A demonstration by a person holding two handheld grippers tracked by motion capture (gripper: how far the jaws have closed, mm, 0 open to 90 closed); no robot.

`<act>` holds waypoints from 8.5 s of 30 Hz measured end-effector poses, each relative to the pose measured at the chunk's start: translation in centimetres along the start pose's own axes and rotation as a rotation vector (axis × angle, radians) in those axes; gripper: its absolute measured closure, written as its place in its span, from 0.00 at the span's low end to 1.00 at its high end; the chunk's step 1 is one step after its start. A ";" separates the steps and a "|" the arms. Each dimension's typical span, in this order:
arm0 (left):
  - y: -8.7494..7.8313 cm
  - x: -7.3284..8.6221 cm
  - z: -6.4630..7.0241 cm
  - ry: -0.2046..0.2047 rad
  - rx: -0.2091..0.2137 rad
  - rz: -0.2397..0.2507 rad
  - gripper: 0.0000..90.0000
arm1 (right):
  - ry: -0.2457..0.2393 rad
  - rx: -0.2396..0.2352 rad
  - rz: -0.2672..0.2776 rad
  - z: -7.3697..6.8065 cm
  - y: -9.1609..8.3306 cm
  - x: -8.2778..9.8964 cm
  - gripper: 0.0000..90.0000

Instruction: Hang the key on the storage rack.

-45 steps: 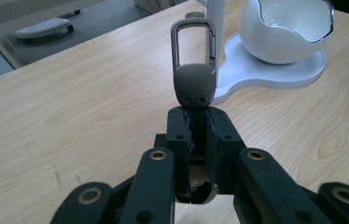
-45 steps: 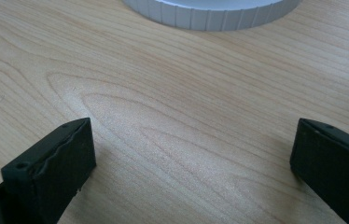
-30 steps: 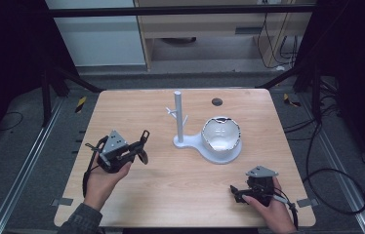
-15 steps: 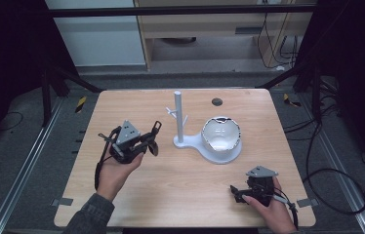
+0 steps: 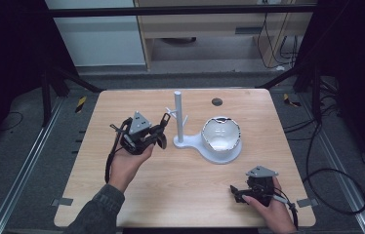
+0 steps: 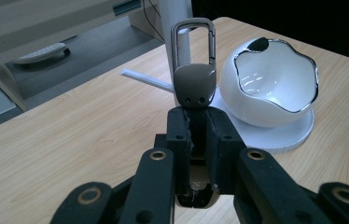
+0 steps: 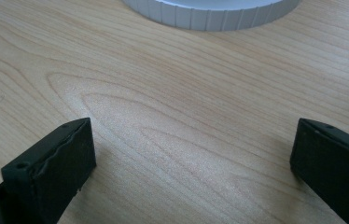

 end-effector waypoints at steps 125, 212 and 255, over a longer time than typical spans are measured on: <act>5.7 1.0 0.4 -0.039 0.002 0.006 0.45 | -0.017 -0.008 0.002 0.0 0.0 0.0 0.00; -1.8 17.8 -4.6 -0.139 -0.083 -0.276 0.10 | -0.011 -0.003 0.002 -0.1 0.0 0.0 0.00; -1.1 20.5 -7.0 -0.199 -0.126 -0.281 0.03 | -0.008 -0.002 0.000 -0.1 0.0 0.0 0.00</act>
Point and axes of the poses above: each handheld gripper's, and its own axes: y roughly forward along the jaws, x roughly out of its underside, z roughly to its right, the point moved 6 cm from there along y, roughly forward along the jaws, and after that the axes turned 1 degree about -y, right-handed, at the moved point
